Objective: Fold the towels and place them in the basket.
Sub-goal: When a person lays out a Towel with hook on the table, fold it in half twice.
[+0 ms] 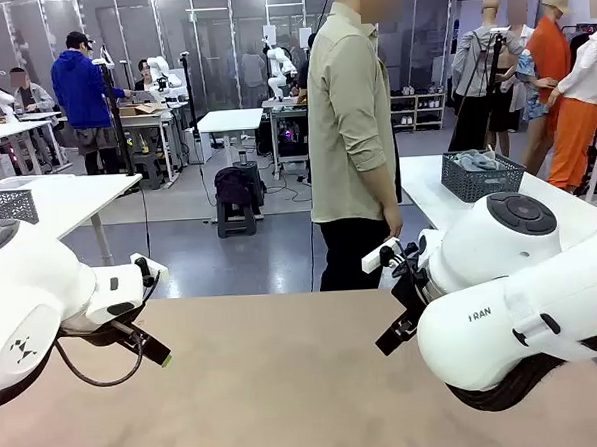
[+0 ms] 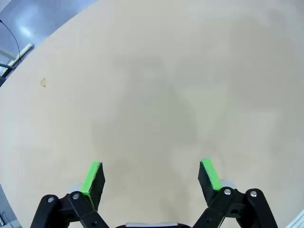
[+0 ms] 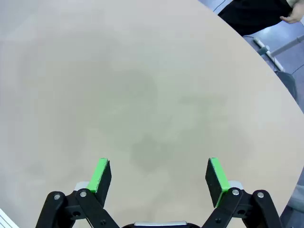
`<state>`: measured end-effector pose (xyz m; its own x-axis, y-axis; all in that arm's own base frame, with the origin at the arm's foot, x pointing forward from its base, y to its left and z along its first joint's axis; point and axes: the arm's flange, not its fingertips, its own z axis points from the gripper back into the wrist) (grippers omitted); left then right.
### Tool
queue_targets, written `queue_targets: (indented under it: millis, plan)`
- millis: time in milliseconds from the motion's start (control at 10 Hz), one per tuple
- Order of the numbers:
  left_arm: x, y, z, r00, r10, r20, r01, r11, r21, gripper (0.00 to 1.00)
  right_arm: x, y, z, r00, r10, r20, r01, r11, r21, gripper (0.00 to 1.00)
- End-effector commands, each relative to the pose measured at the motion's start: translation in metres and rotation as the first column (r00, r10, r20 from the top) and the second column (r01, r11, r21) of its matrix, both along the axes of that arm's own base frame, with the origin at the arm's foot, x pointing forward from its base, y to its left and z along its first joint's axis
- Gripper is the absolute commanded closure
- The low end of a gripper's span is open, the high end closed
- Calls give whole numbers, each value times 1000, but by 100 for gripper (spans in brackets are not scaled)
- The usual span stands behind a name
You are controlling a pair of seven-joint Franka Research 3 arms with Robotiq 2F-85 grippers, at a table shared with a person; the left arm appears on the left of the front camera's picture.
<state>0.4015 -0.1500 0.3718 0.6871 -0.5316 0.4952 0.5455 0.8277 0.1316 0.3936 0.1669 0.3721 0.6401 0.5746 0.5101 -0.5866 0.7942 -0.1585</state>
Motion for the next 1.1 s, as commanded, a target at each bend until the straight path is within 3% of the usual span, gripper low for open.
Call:
queue_targets:
  millis: [0, 1000]
  plan:
    - [0, 0, 0, 1000, 0, 0, 0, 1000, 0, 0, 0, 0, 0, 1000, 0, 0, 0, 1000, 0, 0]
    - [0, 0, 0, 1000, 0, 0, 0, 1000, 0, 0, 0, 0, 0, 1000, 2, 1, -2, 1000, -2, 0]
